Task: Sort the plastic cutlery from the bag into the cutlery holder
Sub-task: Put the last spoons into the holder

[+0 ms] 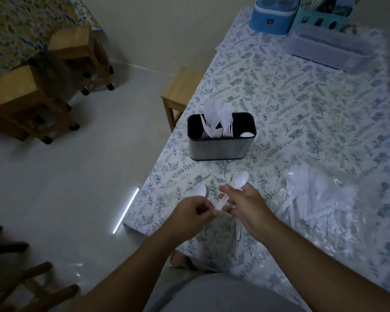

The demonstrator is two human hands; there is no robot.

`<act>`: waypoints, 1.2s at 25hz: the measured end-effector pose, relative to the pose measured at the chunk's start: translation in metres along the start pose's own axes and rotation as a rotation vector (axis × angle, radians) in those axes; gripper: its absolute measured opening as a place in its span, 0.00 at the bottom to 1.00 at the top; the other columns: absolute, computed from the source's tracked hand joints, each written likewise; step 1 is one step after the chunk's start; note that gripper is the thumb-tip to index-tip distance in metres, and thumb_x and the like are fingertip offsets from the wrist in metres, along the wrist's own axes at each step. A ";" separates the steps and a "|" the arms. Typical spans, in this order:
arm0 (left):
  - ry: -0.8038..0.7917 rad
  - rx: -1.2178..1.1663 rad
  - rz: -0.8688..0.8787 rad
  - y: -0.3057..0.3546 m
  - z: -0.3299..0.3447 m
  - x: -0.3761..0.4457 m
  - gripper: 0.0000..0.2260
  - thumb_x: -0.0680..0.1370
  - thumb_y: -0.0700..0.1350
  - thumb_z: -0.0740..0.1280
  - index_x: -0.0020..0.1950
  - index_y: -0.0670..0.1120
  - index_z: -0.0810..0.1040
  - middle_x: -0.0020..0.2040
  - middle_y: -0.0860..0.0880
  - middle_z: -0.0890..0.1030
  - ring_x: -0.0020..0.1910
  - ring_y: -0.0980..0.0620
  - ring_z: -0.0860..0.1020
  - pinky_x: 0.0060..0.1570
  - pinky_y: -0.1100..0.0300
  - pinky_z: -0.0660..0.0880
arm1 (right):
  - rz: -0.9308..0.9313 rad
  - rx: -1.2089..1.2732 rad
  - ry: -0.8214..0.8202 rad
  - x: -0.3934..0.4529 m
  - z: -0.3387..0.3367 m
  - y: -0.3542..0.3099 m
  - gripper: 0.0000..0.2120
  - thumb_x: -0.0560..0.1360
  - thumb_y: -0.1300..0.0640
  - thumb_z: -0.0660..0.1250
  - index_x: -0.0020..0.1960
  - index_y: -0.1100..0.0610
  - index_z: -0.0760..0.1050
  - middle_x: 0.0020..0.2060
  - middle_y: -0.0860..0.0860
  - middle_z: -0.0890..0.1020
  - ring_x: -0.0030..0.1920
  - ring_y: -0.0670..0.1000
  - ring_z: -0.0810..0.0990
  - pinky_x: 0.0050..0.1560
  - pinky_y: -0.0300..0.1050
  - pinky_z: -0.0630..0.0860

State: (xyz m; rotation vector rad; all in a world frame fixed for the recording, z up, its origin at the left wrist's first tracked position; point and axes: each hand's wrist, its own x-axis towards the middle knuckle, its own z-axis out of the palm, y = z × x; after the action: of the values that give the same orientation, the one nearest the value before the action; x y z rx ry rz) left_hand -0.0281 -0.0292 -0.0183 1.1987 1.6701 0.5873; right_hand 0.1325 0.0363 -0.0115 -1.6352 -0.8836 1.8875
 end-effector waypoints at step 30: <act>0.064 0.110 -0.035 0.044 0.086 0.032 0.11 0.79 0.42 0.68 0.60 0.45 0.81 0.50 0.52 0.84 0.41 0.59 0.82 0.40 0.70 0.78 | 0.108 0.091 0.240 -0.019 -0.089 0.029 0.11 0.84 0.59 0.58 0.65 0.58 0.73 0.44 0.57 0.77 0.35 0.51 0.73 0.31 0.46 0.71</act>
State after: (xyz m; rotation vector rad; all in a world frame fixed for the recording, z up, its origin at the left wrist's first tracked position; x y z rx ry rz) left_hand 0.0670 0.0045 -0.0329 1.2374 1.7934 0.5225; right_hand 0.2246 0.0164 -0.0269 -1.8368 -0.6133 1.7262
